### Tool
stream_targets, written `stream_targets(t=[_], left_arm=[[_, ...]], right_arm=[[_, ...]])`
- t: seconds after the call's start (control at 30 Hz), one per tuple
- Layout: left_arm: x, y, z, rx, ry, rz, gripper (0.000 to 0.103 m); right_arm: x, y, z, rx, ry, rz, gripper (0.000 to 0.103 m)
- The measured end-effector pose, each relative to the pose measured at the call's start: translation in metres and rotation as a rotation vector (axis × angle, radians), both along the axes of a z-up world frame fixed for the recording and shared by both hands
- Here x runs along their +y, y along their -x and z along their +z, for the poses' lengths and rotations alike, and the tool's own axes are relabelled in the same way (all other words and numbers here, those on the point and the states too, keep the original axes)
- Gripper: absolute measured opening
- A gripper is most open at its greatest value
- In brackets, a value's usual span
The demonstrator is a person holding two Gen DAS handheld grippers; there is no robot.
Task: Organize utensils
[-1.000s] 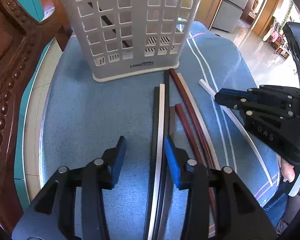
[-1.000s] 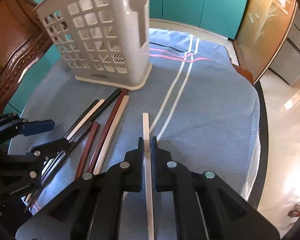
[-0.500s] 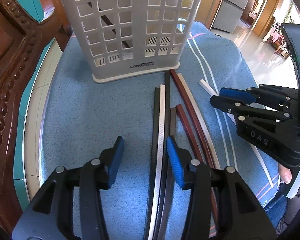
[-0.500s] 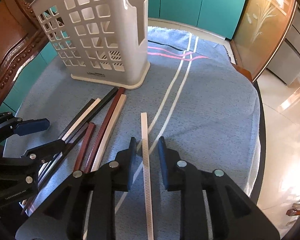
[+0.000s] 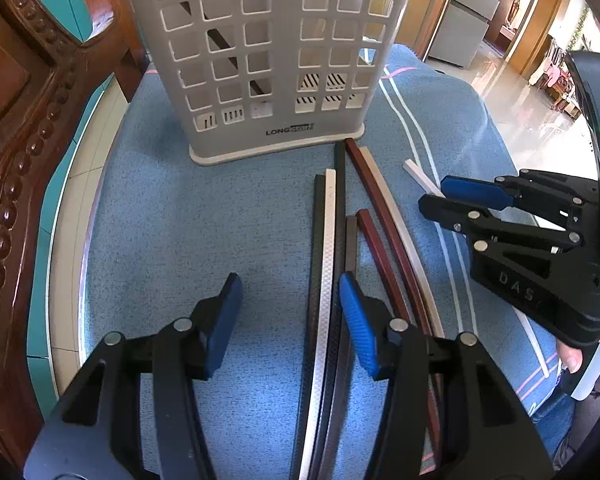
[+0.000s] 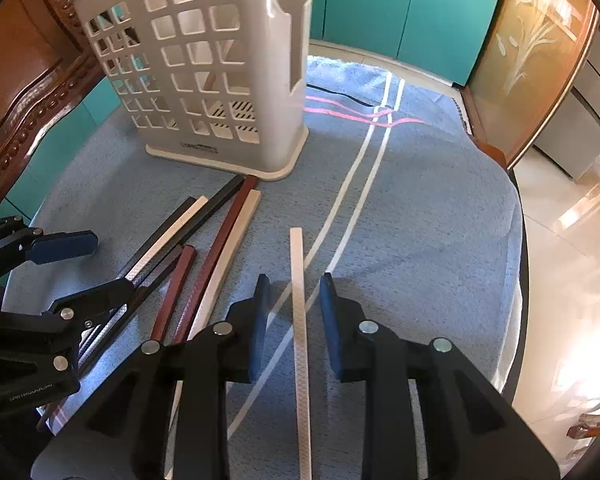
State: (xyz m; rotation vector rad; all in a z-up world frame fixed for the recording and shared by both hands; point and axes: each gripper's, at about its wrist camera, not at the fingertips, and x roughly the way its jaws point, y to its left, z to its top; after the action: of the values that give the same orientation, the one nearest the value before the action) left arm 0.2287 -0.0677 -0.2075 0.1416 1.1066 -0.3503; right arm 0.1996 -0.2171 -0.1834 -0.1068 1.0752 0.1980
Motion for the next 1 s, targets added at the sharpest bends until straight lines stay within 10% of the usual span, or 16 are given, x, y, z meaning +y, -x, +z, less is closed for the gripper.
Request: stream_targets(t=[0.33,1.0], left_arm=[[-0.001,0.002,0.002,0.02,0.034,-0.019,0.011],[0.013,-0.001,0.003,0.02,0.04,0.024,0.008]], right_arm=[[0.012,0.011,0.001,-0.018,0.016,0.056,0.008],[-0.005,-0.001,0.005,-0.003,0.0,-0.018,0.008]])
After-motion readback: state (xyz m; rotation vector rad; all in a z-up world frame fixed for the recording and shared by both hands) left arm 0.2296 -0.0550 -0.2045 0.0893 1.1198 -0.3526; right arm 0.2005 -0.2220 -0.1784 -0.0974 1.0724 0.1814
